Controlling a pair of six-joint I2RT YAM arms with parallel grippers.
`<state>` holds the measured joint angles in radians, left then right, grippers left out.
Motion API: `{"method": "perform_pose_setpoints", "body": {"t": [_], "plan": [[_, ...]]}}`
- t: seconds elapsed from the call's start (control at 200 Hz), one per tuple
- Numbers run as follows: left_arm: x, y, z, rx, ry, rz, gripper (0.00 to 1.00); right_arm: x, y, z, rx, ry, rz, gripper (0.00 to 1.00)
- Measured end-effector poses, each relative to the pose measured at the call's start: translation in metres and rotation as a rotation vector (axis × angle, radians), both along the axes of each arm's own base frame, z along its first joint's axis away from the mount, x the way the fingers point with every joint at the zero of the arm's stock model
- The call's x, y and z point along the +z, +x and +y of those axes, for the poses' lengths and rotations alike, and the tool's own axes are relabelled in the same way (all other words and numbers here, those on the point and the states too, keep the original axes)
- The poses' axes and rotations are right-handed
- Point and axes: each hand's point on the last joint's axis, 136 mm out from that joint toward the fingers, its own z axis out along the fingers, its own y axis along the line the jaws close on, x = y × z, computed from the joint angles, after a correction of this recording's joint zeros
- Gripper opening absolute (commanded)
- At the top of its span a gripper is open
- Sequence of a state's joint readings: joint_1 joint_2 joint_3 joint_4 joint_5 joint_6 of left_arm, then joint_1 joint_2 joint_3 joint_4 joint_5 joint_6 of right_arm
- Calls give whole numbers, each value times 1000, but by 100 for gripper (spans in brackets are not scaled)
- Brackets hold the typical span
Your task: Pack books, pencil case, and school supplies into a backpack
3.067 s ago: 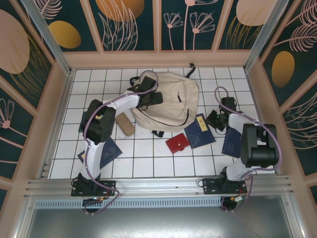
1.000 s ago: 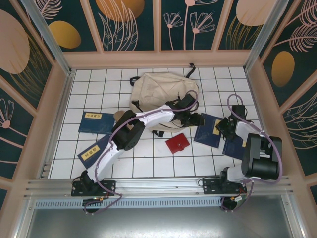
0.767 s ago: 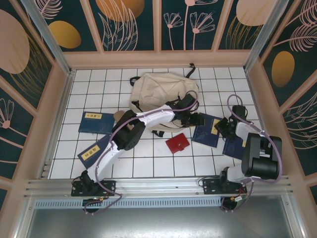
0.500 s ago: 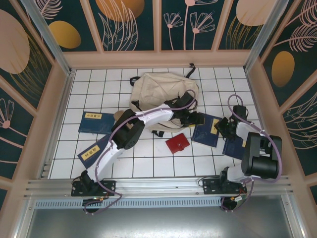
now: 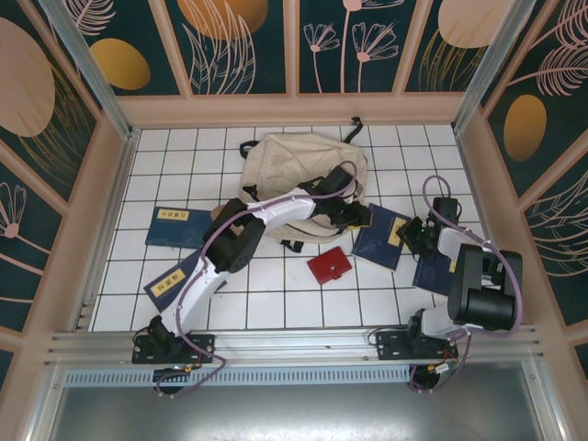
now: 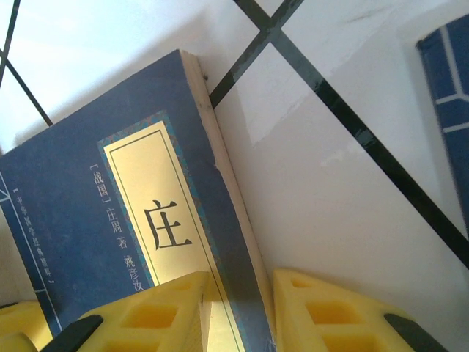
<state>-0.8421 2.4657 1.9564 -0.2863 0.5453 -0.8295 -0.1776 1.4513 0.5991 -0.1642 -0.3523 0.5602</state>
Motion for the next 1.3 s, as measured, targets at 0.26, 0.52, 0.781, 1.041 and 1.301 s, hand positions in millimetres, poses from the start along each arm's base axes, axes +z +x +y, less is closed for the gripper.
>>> {"method": "perform_pose_setpoints", "body": {"t": [0.26, 0.52, 0.781, 1.041, 1.301], "plan": [[4, -3, 2, -21, -62, -16, 37, -1, 0, 0, -5, 3, 2, 28], [4, -16, 8, -46, -82, 10, 36, -1, 5, 2, -16, 53, -19, 28], [9, -4, 11, -7, -109, -5, 39, 0, 12, 8, 1, 101, -49, 28], [54, 1, -1, -15, -236, -84, 37, 1, 17, 24, 50, 172, -70, 28], [71, 6, 5, -4, -257, -103, 37, 9, 25, 65, 167, 282, -81, 28]]}}
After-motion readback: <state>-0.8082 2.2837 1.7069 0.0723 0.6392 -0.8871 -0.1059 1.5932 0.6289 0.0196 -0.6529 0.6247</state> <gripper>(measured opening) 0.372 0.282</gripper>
